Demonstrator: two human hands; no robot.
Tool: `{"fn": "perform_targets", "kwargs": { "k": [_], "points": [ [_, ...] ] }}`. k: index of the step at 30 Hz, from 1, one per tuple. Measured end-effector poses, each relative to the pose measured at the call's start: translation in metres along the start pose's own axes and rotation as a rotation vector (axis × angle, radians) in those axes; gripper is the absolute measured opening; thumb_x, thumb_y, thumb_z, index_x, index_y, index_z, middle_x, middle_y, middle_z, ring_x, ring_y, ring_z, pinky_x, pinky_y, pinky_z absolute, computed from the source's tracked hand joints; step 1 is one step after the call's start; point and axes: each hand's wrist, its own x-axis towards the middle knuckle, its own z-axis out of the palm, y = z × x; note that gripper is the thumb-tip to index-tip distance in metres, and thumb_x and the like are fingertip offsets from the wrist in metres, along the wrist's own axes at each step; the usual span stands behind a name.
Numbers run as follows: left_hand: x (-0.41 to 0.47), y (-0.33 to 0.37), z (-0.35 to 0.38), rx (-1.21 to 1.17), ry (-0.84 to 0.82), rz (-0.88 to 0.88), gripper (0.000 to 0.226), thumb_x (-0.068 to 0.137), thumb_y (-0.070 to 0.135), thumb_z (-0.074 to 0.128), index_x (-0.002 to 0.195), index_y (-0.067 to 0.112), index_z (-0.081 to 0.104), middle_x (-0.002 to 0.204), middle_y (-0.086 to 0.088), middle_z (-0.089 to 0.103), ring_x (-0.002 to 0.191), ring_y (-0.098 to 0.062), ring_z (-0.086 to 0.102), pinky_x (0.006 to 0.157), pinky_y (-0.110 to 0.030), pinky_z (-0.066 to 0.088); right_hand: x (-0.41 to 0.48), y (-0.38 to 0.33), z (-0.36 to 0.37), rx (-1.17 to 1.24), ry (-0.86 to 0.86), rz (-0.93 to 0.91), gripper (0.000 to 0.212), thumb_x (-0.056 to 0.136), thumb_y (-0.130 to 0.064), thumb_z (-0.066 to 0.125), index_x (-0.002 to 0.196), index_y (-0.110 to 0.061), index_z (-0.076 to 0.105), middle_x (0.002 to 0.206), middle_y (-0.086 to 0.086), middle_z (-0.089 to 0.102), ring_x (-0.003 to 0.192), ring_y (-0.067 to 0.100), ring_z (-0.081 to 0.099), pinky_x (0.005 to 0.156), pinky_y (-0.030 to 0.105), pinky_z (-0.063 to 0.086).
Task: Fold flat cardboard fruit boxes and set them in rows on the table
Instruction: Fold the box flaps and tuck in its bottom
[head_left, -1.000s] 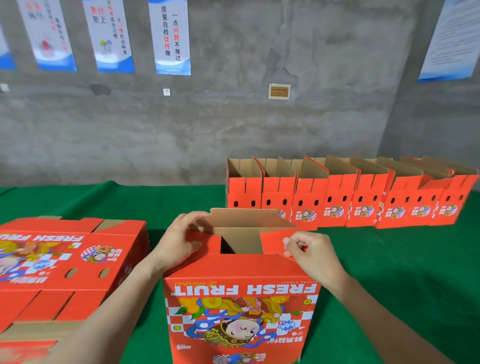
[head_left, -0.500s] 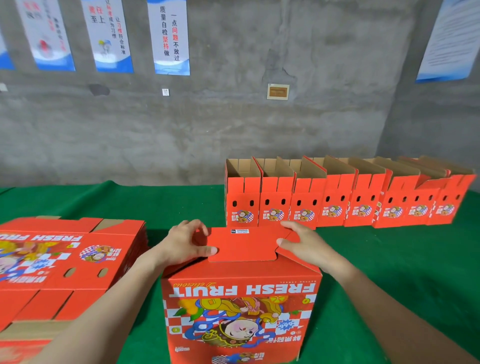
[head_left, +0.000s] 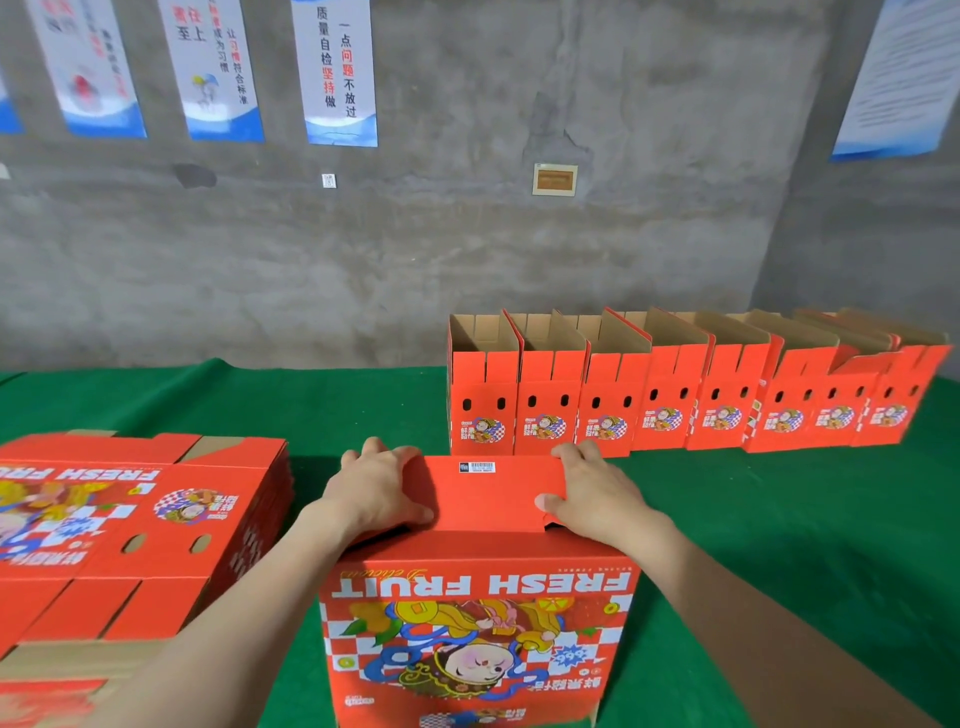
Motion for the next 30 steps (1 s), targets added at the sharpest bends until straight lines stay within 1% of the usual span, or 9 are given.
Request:
{"fn": "perform_targets", "kwargs": {
  "k": [5, 9, 12, 14, 16, 18, 22, 26, 30],
  "points": [
    [-0.002, -0.010, -0.004, -0.243, 0.019, 0.029, 0.077, 0.074, 0.043, 0.076, 0.141, 0.025, 0.042, 0.129, -0.007, 0.054, 0.114, -0.022, 0.053, 0.099, -0.028, 0.043, -0.002, 0.010, 0.000, 0.145, -0.034, -0.048, 0.062, 0.093, -0.045, 0.053, 0.146, -0.022, 0.030, 0.151, 0.001, 0.026, 0.133, 0.024, 0.039, 0.106, 0.036, 0.034],
    [-0.007, -0.027, -0.004, -1.015, 0.137, -0.140, 0.060, 0.086, 0.020, 0.067, 0.141, 0.017, 0.043, 0.135, -0.011, 0.052, 0.101, -0.017, 0.060, 0.083, -0.022, 0.044, -0.010, 0.022, -0.004, 0.724, 0.026, 0.028, 0.050, 0.099, -0.043, 0.043, 0.145, -0.026, 0.037, 0.155, -0.005, 0.029, 0.140, 0.013, 0.027, 0.107, 0.027, 0.022],
    [-0.017, -0.045, 0.003, -1.220, 0.022, -0.297, 0.045, 0.089, 0.027, 0.062, 0.130, 0.011, 0.052, 0.111, -0.013, 0.068, 0.072, -0.019, 0.068, 0.060, -0.026, 0.052, -0.014, 0.031, 0.005, 1.160, 0.018, 0.343, 0.057, 0.097, -0.055, 0.036, 0.146, -0.025, 0.035, 0.149, -0.002, 0.038, 0.139, 0.023, 0.033, 0.115, 0.043, 0.023],
    [-0.028, -0.052, 0.008, -1.158, -0.134, -0.354, 0.035, 0.087, 0.043, 0.061, 0.107, 0.014, 0.063, 0.082, -0.012, 0.074, 0.061, -0.025, 0.069, 0.058, -0.032, 0.056, -0.023, 0.039, 0.022, 1.208, -0.065, 0.457, 0.052, 0.099, -0.052, 0.036, 0.121, -0.010, 0.058, 0.113, 0.007, 0.064, 0.118, 0.032, 0.055, 0.106, 0.050, 0.036],
    [-0.030, -0.058, 0.010, -1.023, -0.157, -0.333, 0.033, 0.085, 0.053, 0.059, 0.107, 0.028, 0.060, 0.090, -0.012, 0.074, 0.079, -0.032, 0.070, 0.082, -0.048, 0.055, -0.040, 0.041, 0.041, 1.106, -0.160, 0.470, 0.048, 0.101, -0.042, 0.038, 0.071, -0.010, 0.059, 0.064, 0.004, 0.065, 0.073, 0.025, 0.066, 0.077, 0.041, 0.049],
    [-0.032, -0.058, 0.006, -0.971, -0.076, -0.266, 0.028, 0.086, 0.054, 0.058, 0.108, 0.037, 0.056, 0.099, -0.010, 0.072, 0.092, -0.036, 0.068, 0.092, -0.056, 0.048, -0.052, 0.044, 0.051, 1.079, -0.195, 0.458, 0.046, 0.100, -0.041, 0.038, 0.066, -0.014, 0.053, 0.053, 0.001, 0.061, 0.058, 0.020, 0.062, 0.060, 0.033, 0.047],
    [-0.037, -0.056, -0.012, -1.014, 0.141, -0.182, 0.050, 0.084, 0.064, 0.048, 0.099, 0.017, 0.056, 0.078, -0.001, 0.058, 0.071, -0.018, 0.053, 0.068, -0.026, 0.038, -0.049, 0.052, 0.032, 1.182, -0.255, 0.211, 0.042, 0.096, -0.050, 0.036, 0.088, -0.022, 0.066, 0.079, 0.000, 0.074, 0.078, 0.018, 0.069, 0.071, 0.035, 0.050],
    [-0.038, -0.052, -0.028, -1.280, 0.292, -0.272, 0.032, 0.096, 0.042, 0.047, 0.073, 0.019, 0.048, 0.057, 0.003, 0.053, 0.052, -0.011, 0.050, 0.056, -0.026, 0.035, -0.045, 0.050, 0.009, 1.138, -0.257, 0.043, 0.049, 0.082, -0.070, 0.042, 0.111, -0.036, 0.064, 0.106, -0.002, 0.070, 0.097, 0.013, 0.066, 0.084, 0.035, 0.051],
    [-0.045, -0.054, -0.028, -1.412, 0.428, -0.269, 0.021, 0.090, 0.017, 0.049, 0.070, 0.020, 0.056, 0.049, 0.004, 0.050, 0.055, -0.018, 0.041, 0.054, -0.028, 0.029, -0.043, 0.051, 0.003, 1.122, -0.330, -0.035, 0.087, 0.052, -0.081, 0.068, 0.130, -0.053, 0.040, 0.126, -0.010, 0.061, 0.120, 0.016, 0.056, 0.103, 0.050, 0.043]
  ]
}}
